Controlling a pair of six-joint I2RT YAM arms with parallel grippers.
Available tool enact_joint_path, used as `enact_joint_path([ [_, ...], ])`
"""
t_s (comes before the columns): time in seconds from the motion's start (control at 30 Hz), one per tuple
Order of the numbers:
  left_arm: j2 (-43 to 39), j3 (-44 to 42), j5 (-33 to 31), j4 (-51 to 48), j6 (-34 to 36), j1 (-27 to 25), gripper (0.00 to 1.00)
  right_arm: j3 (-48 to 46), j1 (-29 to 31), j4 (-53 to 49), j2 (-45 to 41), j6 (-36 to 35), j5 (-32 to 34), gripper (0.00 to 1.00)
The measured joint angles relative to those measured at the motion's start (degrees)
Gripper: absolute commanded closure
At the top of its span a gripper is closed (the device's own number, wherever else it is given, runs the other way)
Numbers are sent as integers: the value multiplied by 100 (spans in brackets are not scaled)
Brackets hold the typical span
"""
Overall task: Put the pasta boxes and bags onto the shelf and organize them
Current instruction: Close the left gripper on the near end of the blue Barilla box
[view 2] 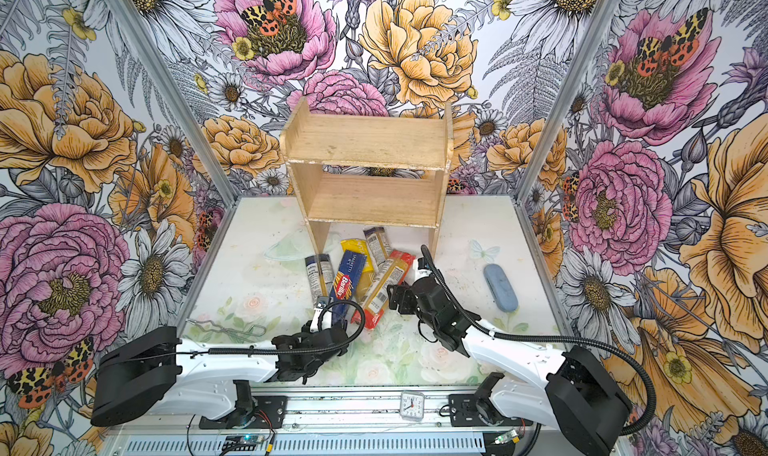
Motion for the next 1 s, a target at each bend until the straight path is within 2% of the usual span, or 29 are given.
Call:
enact_joint_path([
  [0.13, -96, 4, 79, -66, 68, 26, 64, 0, -2, 0, 0, 11, 0, 12],
  [0.23, -177, 4, 184, -111, 101, 31, 76, 0, 0, 0, 0, 11, 0, 12],
  [0.5, -544, -17, 492, -308, 155, 90, 84, 0, 0, 2, 22, 11, 0, 12],
  [0.6, -852, -20, 649, -544, 240, 101, 94, 0, 0, -2, 48, 13, 0, 12],
  [0.8, -1711, -17, 1086, -1257, 393, 348, 100, 0, -2, 0, 48, 13, 0, 12],
  [1.0, -2656, -17, 1357, -1849, 393, 649, 100, 0, -2, 0, 101, 15, 0, 12],
])
